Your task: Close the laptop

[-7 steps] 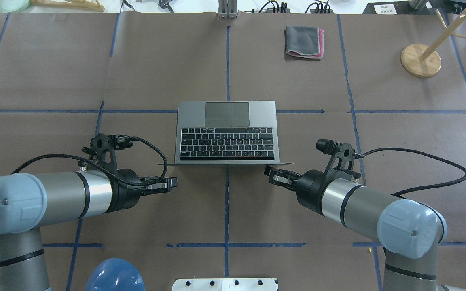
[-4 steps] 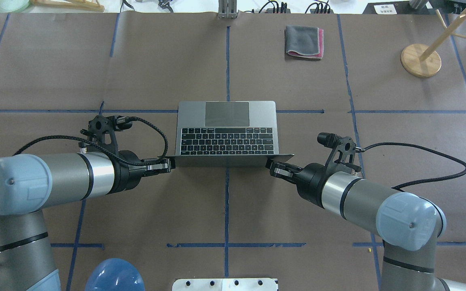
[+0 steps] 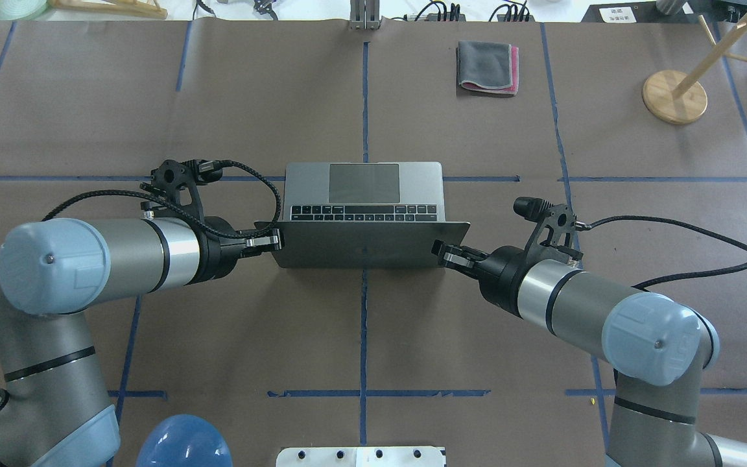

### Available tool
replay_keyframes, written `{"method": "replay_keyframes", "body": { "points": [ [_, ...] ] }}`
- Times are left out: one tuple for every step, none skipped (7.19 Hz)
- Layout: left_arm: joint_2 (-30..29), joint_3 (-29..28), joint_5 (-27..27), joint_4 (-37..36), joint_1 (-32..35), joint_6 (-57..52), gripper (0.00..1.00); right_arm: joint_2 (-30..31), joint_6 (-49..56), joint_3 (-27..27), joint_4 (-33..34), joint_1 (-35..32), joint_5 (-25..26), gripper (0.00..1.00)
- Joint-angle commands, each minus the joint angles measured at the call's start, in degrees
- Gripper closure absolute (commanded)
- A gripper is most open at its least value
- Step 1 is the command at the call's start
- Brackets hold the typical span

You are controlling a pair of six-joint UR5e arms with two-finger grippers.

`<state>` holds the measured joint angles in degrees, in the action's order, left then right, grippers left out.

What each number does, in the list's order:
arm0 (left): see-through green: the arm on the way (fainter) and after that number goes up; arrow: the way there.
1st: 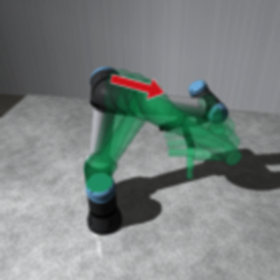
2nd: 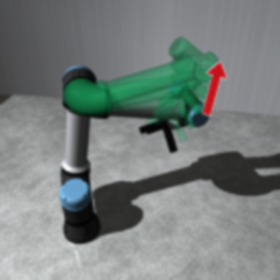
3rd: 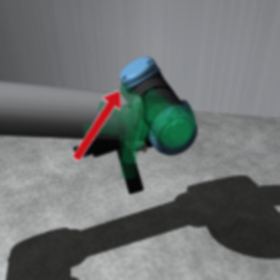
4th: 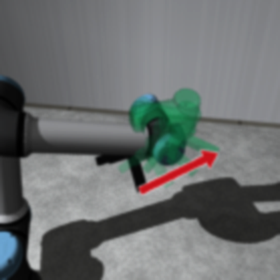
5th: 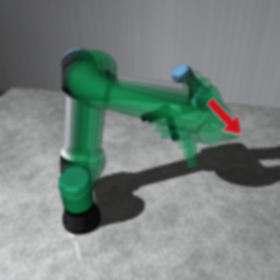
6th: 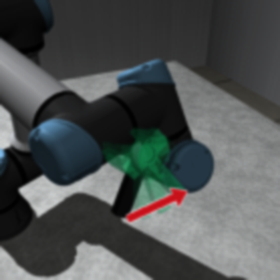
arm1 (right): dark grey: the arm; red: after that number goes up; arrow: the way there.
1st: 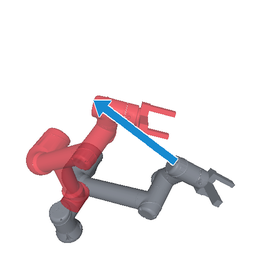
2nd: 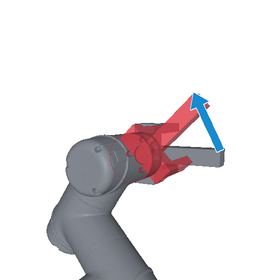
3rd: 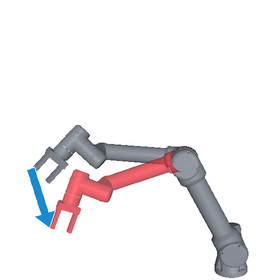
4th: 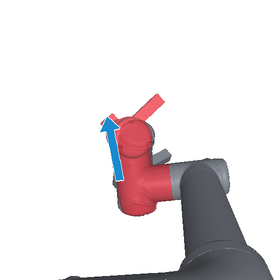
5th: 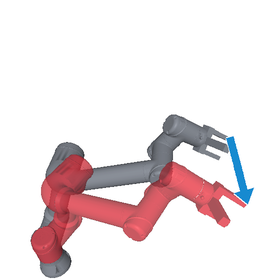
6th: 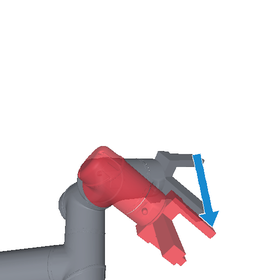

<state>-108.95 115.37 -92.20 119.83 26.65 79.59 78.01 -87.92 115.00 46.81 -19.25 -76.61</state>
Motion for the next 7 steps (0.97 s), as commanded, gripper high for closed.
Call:
{"method": "replay_keyframes", "body": {
  "points": [
    [-1.6, -2.3, 0.0, 0.0, 1.1, 0.0, 1.00, -3.5, 0.0, -0.1, 6.6, -1.6, -1.0, 0.95],
    [-2.1, -3.5, 0.0, 0.0, 1.6, 0.0, 1.00, -3.7, 0.0, -0.4, 7.7, -2.2, -1.1, 0.95],
    [-2.9, -4.5, 0.0, 0.0, 1.9, 0.0, 1.00, -3.8, 0.0, -1.3, 7.7, -2.7, -1.2, 0.95],
    [-3.3, -5.1, 0.0, -0.1, 2.0, 0.0, 1.00, -5.1, 0.0, -2.7, 7.7, -3.9, -2.0, 0.95],
    [-3.4, -5.8, 0.0, 0.0, 2.3, 0.0, 1.00, -6.4, -0.1, -5.1, 7.7, -5.1, -3.1, 0.95],
    [-4.1, -6.6, 0.0, -0.1, 2.5, 0.0, 1.00, -8.0, 0.0, -7.0, 7.8, -6.2, -3.3, 0.95],
    [-5.1, -8.2, -0.1, -0.1, 3.0, 0.0, 1.00, -8.5, 0.0, -8.3, 7.8, -7.1, -4.6, 0.95]
  ]
}}
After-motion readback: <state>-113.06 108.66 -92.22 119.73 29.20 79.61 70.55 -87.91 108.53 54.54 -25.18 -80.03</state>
